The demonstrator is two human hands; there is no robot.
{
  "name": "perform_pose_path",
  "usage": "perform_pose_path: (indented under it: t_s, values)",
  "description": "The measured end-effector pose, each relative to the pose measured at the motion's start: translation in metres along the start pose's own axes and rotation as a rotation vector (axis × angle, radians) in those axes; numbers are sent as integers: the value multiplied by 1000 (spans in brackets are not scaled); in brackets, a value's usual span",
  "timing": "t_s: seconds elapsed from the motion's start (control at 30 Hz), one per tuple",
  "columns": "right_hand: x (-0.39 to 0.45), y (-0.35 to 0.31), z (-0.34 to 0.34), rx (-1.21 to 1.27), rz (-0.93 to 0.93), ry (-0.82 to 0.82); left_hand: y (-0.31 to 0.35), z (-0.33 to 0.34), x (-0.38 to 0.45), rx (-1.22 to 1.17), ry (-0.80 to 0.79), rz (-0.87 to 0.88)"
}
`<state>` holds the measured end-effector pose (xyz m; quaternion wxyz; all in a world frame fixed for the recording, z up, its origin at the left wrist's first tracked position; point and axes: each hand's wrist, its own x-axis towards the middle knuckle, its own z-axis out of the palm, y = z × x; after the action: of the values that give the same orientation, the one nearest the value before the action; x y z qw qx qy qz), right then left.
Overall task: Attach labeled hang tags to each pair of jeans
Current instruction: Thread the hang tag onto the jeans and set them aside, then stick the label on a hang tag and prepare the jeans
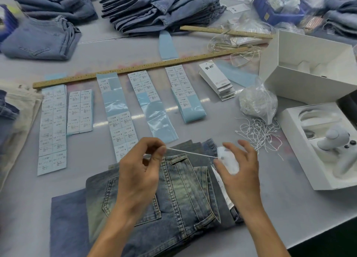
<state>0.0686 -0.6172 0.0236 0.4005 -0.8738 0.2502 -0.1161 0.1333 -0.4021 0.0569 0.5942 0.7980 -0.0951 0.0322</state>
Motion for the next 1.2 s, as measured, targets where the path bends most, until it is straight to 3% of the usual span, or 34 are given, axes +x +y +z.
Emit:
perform_pose_path:
  t_s: [0.07, 0.13, 0.23, 0.33, 0.4, 0.5, 0.57, 0.67, 0.8, 1.0, 1.2]
  values:
    - [0, -1, -4, -25, -53, -80, -5, 5, -2, 20, -39, -10]
    - [-4, -10, -1, -69, -242, -92, -8, 14, -5, 53, -118, 16]
    - [-11, -24, 16, 88, -418, -174, -9, 26, -3, 116, -214, 120]
    - [-13, -25, 34, 81, -506, -77, -17, 30, 3, 113, -240, 135]
    - [-13, -17, 44, 118, -458, -63, -31, 29, 4, 80, -238, 94]
    - [-12, -2, 58, 149, -259, -139, -60, 34, 4, 61, -166, -169]
    - [-11, 10, 69, 19, -155, -202, -80, 42, 9, 331, -250, -237]
    - [-12, 17, 85, -180, -59, -300, -95, 57, 15, 631, -451, -140]
    - [-12, 9, 99, -236, -79, -250, -95, 63, 21, 557, -396, -136]
    - [-13, -2, 111, -94, -30, -119, -93, 40, 19, 178, -319, -326]
    - [-30, -5, 119, 6, 12, -44, -92, 31, 20, 198, -399, -373]
